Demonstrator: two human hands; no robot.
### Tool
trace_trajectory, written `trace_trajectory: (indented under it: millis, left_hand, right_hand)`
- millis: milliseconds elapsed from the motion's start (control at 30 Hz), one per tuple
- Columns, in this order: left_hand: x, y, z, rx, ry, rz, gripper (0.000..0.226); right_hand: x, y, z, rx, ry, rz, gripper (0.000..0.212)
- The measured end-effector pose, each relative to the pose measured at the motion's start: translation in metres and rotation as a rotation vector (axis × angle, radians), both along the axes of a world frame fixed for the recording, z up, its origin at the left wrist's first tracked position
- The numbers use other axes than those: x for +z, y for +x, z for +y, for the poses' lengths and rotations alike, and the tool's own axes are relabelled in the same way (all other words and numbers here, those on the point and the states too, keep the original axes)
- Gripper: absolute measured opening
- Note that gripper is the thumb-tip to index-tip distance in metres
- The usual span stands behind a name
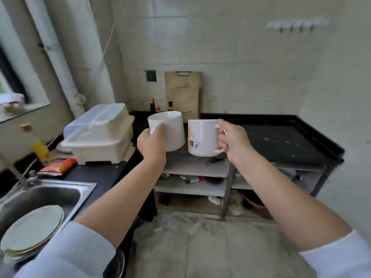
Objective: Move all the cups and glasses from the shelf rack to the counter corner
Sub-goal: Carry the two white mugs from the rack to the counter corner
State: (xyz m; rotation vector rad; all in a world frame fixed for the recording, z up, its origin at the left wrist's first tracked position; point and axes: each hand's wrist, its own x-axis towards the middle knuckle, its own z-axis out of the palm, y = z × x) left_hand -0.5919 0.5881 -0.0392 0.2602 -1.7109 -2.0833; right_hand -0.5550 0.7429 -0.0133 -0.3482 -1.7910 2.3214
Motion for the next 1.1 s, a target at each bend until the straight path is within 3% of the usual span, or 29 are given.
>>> trace_trajectory:
  millis: [367,567,667,767,933,1000,1033,1100]
  left_hand:
    - [0.0,-0.226,0.2,-0.376,-0.173,-0.043,0.032]
    - [-0.016,-0.311,0.3,-0.573,-0.263,-0.159,0.033]
    - [-0.029,-0.342,0.35,-0.645,-0.308,-0.2,0.033]
    - [-0.04,-0.37,0.404,-0.73,-0.457,-0.233,0.029]
    - [-0.06,-0.426,0.503,-0.788,-0.444,-0.379,0.009]
    - [-0.069,-0.452,0.541,-0.814,-0.482,-0.464,0.033]
    - [-0.069,-0.461,0.557,-0.84,-0.508,-0.499,0.034]
    - [-0.076,-0.481,0.59,-0.844,-0.513,-0.613,0.01]
  right_hand:
    - [-0.014,-0.163,0.194,-0.449,0.143,-0.098,0.031]
    - [-0.035,-0.219,0.297,-0.609,0.249,-0.356,0.026]
    - [-0.047,-0.242,0.341,-0.636,0.212,-0.423,0.018]
    - [-0.06,-0.267,0.392,-0.636,0.129,-0.427,0.027]
    - [-0.08,-0.308,0.497,-0.595,0.065,-0.45,0.022]
    - [-0.087,-0.324,0.537,-0.572,0.11,-0.517,0.026]
    - [-0.092,-0.333,0.556,-0.554,0.151,-0.564,0.027]
    - [-0.1,-0.353,0.592,-0.529,0.207,-0.622,0.022]
